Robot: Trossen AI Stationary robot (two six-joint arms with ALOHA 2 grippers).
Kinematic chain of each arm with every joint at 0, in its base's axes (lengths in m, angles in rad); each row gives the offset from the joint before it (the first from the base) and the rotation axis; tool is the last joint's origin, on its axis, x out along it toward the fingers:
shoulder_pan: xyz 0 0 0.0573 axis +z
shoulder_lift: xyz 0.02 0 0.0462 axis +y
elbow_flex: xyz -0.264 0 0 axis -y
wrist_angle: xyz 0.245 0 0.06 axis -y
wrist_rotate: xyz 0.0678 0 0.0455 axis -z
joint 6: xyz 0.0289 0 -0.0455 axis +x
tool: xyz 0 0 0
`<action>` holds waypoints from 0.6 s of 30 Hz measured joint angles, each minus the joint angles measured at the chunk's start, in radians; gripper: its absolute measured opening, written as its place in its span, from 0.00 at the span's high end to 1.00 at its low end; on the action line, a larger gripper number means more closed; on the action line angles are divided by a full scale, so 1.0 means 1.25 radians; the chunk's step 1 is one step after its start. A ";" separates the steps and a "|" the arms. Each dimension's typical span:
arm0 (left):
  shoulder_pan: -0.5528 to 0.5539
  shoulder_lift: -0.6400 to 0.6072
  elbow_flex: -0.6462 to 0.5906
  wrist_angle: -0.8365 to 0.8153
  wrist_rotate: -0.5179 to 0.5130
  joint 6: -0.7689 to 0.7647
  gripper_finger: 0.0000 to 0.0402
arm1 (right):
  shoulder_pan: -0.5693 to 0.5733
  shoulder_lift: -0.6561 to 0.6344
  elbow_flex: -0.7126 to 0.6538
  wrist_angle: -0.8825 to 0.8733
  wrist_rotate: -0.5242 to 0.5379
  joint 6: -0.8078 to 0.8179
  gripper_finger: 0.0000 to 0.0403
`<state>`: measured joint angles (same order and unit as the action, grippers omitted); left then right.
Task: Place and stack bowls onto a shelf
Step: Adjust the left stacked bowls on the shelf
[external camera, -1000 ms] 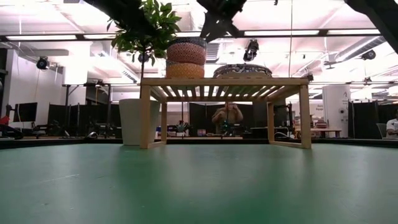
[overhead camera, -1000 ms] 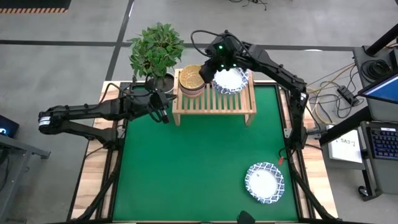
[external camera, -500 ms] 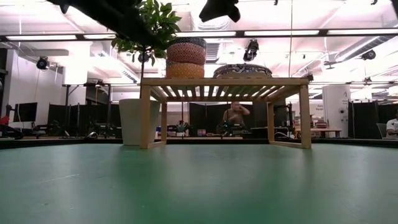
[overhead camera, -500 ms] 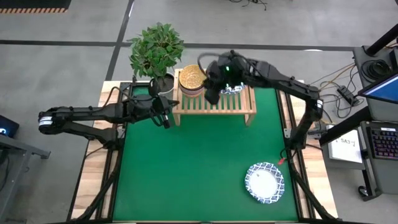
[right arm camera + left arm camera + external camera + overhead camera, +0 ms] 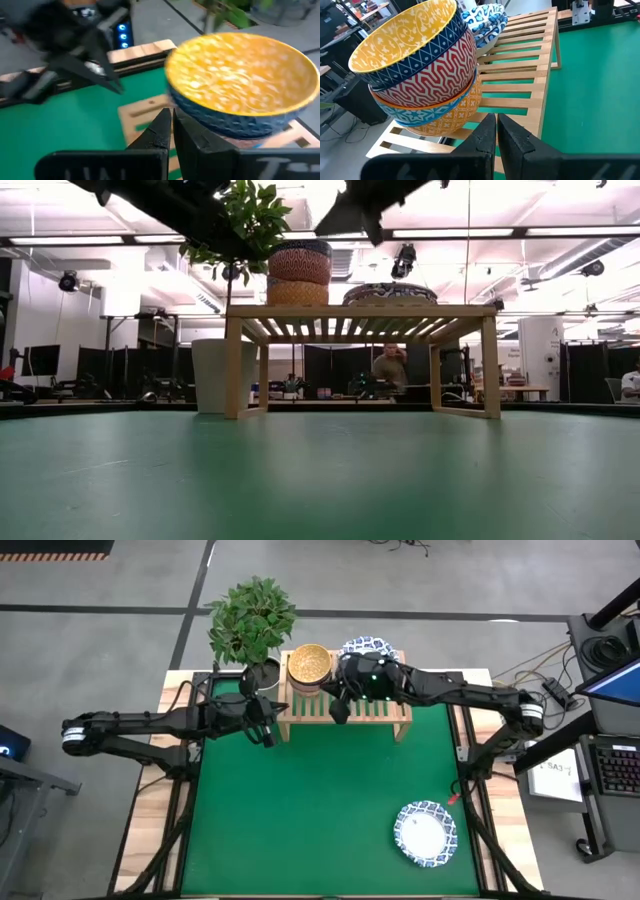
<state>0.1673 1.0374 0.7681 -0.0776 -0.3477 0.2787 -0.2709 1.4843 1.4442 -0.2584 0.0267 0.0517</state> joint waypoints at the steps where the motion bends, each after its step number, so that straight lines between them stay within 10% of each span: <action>1: 0.000 0.000 0.000 0.000 0.000 0.000 1.00 | -0.008 0.003 -0.006 0.006 0.000 0.000 0.98; 18: 0.004 0.003 0.001 0.023 -0.003 0.001 1.00 | -0.050 0.058 -0.018 0.053 0.001 -0.021 0.98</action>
<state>0.1728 1.0412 0.7692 -0.0490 -0.3513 0.2794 -0.3336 1.5564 1.4217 -0.1921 0.0275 0.0254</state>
